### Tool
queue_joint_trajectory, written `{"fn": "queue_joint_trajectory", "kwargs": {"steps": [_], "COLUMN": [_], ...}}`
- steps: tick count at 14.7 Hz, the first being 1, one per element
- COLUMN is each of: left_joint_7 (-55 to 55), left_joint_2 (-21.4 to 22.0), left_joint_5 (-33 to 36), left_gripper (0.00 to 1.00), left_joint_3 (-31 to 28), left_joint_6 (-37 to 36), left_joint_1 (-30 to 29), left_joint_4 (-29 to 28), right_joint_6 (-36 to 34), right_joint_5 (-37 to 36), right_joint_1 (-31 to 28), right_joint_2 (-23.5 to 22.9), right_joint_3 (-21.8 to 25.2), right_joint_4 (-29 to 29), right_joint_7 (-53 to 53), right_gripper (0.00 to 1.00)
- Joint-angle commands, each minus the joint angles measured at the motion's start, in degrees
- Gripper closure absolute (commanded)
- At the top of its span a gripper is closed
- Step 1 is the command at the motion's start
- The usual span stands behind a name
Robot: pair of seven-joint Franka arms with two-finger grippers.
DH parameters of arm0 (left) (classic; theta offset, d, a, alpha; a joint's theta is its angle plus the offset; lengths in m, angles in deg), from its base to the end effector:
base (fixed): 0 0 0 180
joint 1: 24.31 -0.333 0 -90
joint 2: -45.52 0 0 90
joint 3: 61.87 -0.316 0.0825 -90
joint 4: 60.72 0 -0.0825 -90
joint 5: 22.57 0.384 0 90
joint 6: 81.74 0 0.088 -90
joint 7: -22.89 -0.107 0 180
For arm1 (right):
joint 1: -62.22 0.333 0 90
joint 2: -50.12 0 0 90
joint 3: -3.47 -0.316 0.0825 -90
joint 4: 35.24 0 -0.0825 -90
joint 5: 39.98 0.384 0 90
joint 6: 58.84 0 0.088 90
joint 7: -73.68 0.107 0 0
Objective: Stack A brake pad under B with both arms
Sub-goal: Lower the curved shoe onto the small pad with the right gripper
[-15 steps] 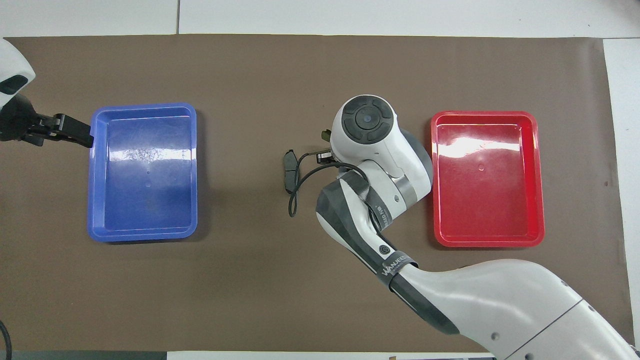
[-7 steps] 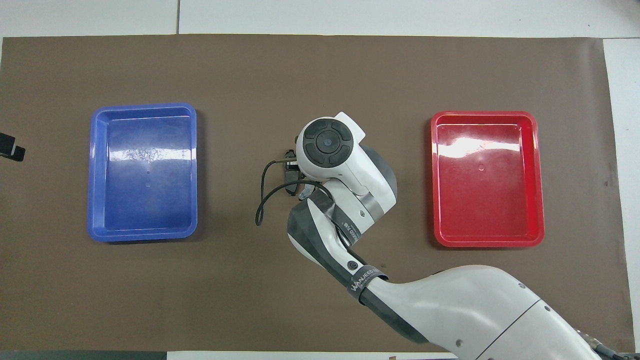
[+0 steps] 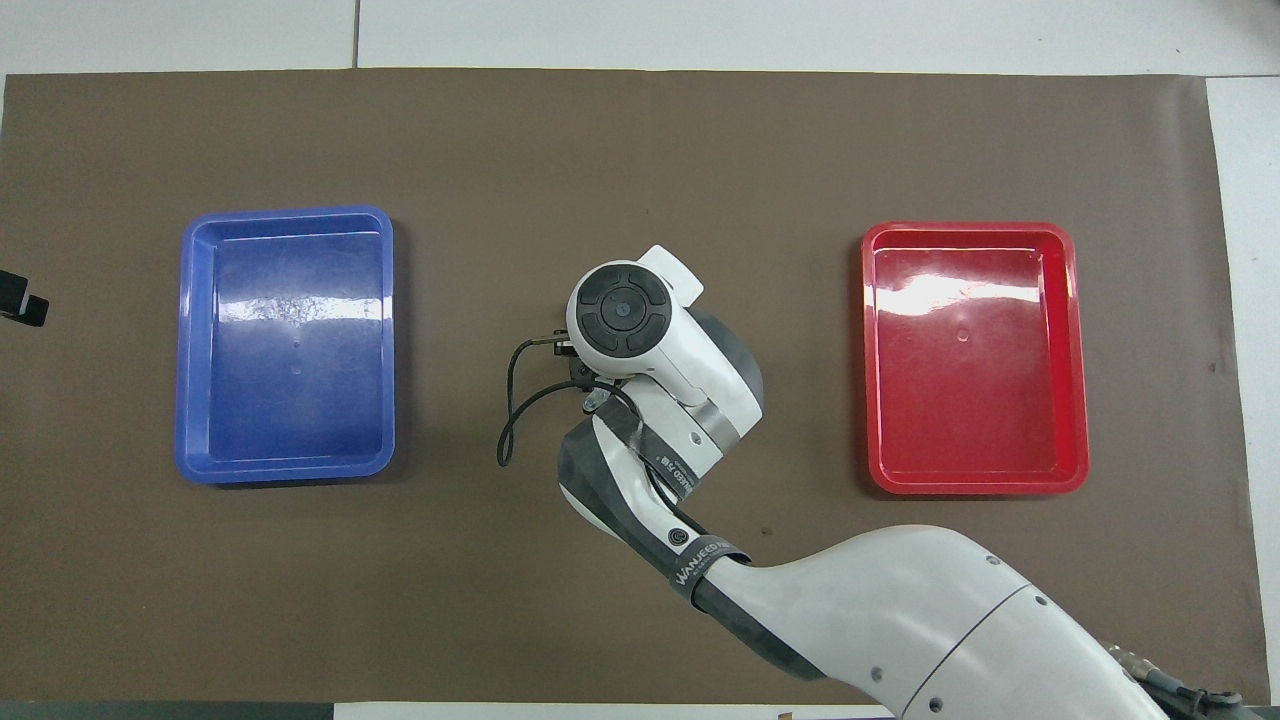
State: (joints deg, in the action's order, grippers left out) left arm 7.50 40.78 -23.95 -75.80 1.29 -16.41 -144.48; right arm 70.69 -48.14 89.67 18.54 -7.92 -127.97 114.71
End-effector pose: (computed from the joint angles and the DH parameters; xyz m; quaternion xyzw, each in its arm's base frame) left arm 0.5645 0.0506 0.6200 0.9955 -0.0823 -0.0453 0.0107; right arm 0.5567 0.4196 0.3182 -0.9986 -0.0064 -0.0437 0.0286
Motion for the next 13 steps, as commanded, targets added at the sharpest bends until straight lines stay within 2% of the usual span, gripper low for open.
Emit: {"fn": "queue_joint_trajectory", "kwargs": {"steps": [1, 9, 13], "left_joint_7": [-0.5, -0.2, 5.2], "left_joint_2": [1.1, 2.9, 4.0], "left_joint_5": [0.7, 1.5, 1.5], "left_gripper": [0.00, 0.00, 0.00], "left_joint_3": [-0.3, 0.6, 7.7], "left_joint_6": [-0.9, -1.6, -2.5], "left_joint_1": [0.6, 0.6, -4.4], "left_joint_4": [-1.1, -1.0, -1.8], "right_joint_6": [1.4, 3.8, 4.3], "right_joint_5": [-1.2, -1.6, -1.9], "right_joint_1": [0.1, 1.2, 1.3], "right_joint_2": [-0.8, -1.6, -2.2], "right_joint_3": [-0.3, -0.2, -0.1], "right_joint_4": [1.3, 0.7, 0.5], "right_joint_7": [2.0, 4.8, 5.6], "right_gripper": [1.00, 1.00, 0.99]}}
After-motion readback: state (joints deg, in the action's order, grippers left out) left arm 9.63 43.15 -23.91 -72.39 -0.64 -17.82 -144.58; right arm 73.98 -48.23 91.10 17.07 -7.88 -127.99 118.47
